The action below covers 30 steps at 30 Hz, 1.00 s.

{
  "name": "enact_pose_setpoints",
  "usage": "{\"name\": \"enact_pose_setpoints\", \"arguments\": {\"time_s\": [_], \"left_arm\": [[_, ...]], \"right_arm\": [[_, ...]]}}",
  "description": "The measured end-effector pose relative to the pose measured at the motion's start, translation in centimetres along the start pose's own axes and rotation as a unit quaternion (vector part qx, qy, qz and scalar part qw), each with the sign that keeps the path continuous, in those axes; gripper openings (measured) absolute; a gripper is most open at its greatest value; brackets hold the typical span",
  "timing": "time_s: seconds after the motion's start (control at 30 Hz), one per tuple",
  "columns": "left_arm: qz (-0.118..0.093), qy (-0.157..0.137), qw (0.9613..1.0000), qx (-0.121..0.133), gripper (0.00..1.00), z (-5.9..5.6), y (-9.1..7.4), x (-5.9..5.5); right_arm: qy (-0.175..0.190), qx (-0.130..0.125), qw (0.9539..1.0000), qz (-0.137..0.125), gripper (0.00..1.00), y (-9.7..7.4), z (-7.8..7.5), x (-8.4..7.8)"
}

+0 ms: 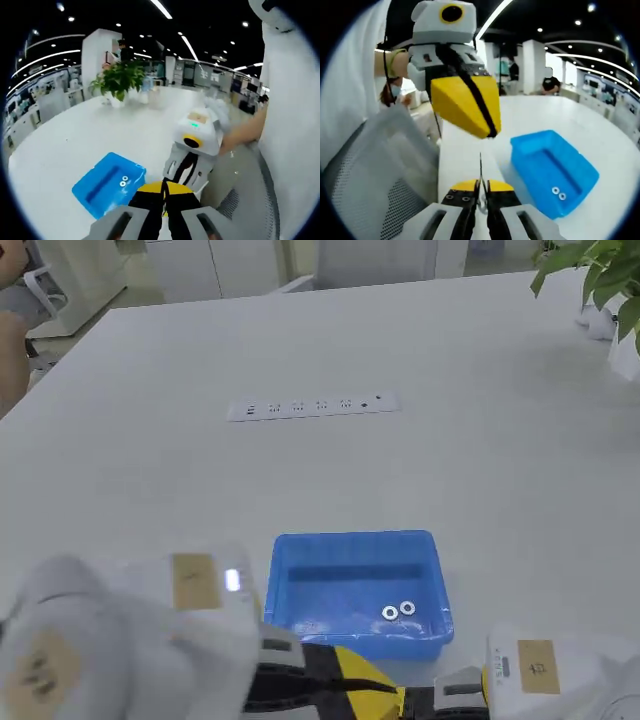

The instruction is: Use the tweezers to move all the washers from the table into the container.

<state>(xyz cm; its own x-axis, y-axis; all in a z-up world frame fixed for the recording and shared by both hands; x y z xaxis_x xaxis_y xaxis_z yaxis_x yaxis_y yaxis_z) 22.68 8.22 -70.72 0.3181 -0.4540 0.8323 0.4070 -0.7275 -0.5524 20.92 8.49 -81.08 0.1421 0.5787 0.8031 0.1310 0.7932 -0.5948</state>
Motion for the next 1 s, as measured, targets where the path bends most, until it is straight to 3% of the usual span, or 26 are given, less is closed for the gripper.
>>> {"name": "enact_pose_setpoints", "arguments": {"time_s": [0.1, 0.13, 0.2, 0.23, 0.27, 0.3, 0.33, 0.37, 0.43, 0.5, 0.57, 0.63, 0.67, 0.73, 0.8, 0.83, 0.87, 0.9, 0.93, 0.97, 1.0], "left_arm": [[-0.039, -0.045, 0.9956, 0.072, 0.0, 1.1, -2.7, -0.6], [-0.051, -0.075, 0.9897, 0.111, 0.04, 1.9, -3.8, -1.2], [-0.07, -0.122, 0.9803, 0.139, 0.16, 2.8, -4.9, -2.2], [-0.087, -0.137, 0.9729, 0.164, 0.21, 3.3, -5.6, -2.7], [-0.089, -0.143, 0.9709, 0.171, 0.31, 3.4, -5.7, -3.0], [-0.09, -0.161, 0.964, 0.191, 0.4, 3.6, -6.1, -3.7], [-0.094, -0.169, 0.9596, 0.205, 0.48, 4.2, -6.2, -4.2], [-0.1, -0.186, 0.952, 0.222, 0.59, 4.5, -6.4, -4.7], [-0.1, -0.185, 0.9488, 0.236, 0.67, 4.7, -6.4, -5.3], [-0.105, -0.165, 0.9422, 0.272, 0.76, 5.0, -6.6, -5.5], [-0.112, -0.162, 0.9402, 0.278, 0.89, 4.6, -6.3, -5.5], [-0.122, -0.141, 0.9341, 0.304, 0.99, 4.6, -6.4, -5.4], [-0.117, -0.117, 0.9368, 0.309, 0.98, 4.3, -6.5, -5.2], [-0.137, -0.109, 0.9283, 0.328, 0.99, 4.3, -7.1, -5.1], [-0.136, -0.12, 0.9294, 0.321, 0.99, 4.3, -7.0, -6.1], [-0.125, -0.141, 0.9286, 0.32, 0.99, 4.5, -6.6, -7.5], [-0.103, -0.157, 0.9297, 0.317, 0.99, 4.5, -6.4, -8.7], [-0.073, -0.202, 0.9275, 0.306, 0.99, 4.5, -5.9, -9.9], [-0.085, -0.217, 0.9275, 0.292, 0.99, 4.3, -5.7, -9.5], [-0.141, -0.183, 0.9281, 0.292, 0.99, 4.3, -6.2, -7.4], [-0.148, -0.166, 0.9263, 0.304, 0.99, 4.4, -6.5, -7.0]], "right_arm": [[-0.006, -0.001, 1.0, -0.001, 0.03, -0.2, 0.2, -0.1], [-0.005, 0.0, 1.0, -0.002, 0.03, -0.3, 0.2, -0.1], [0.0, -0.001, 1.0, -0.002, 0.03, -0.4, 0.2, -0.1], [0.002, 0.0, 1.0, -0.001, 0.03, -0.4, 0.1, -0.1], [0.003, 0.0, 1.0, -0.001, 0.03, -0.4, 0.2, -0.1], [0.004, -0.001, 1.0, -0.001, 0.03, -0.5, 0.1, -0.1], [0.005, -0.002, 1.0, 0.0, 0.03, -0.5, 0.2, -0.1], [0.006, -0.001, 1.0, 0.001, 0.03, -0.5, 0.2, -0.1], [0.006, -0.003, 1.0, 0.002, 0.03, -0.5, 0.2, 0.0], [0.006, -0.003, 1.0, 0.005, 0.03, -0.5, 0.2, 0.1], [0.007, -0.007, 0.9999, 0.01, 0.03, -0.5, 0.2, 0.0], [0.009, -0.009, 0.9998, 0.012, 0.03, -0.6, 0.2, 0.0], [0.01, -0.012, 0.9998, 0.014, 0.03, -0.6, 0.2, -0.1], [0.01, -0.015, 0.9997, 0.016, 0.03, -0.7, 0.3, -0.1], [0.007, -0.019, 0.9996, 0.018, 0.03, -0.7, 0.1, -0.2], [0.011, -0.021, 0.9996, 0.017, 0.03, -0.8, -0.1, -0.2], [0.013, -0.023, 0.9995, 0.016, 0.03, -0.8, -0.1, -0.2], [0.017, -0.023, 0.9995, 0.014, 0.03, -0.8, -0.2, -0.2], [0.019, -0.024, 0.9994, 0.014, 0.03, -0.9, -0.2, -0.2], [0.02, -0.028, 0.9993, 0.013, 0.03, -0.9, -0.2, -0.2], [0.019, -0.028, 0.9993, 0.012, 0.03, -1.0, -0.2, -0.2]]}}
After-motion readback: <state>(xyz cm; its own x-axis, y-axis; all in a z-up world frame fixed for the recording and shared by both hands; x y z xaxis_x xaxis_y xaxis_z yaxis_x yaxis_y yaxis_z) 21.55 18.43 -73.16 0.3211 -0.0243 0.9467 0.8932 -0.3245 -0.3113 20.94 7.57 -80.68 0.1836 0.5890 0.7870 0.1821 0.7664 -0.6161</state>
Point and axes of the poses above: the centre of the closed fingertips' face, and the gripper's own axes: y roughly forward along the fingers, z roughly to its left, x roughly out of its top, the point moved 1 cm from there along -y, roughly backward along the fingers, and after that the axes turned 6 degrees about z, right-handed, at the moved point
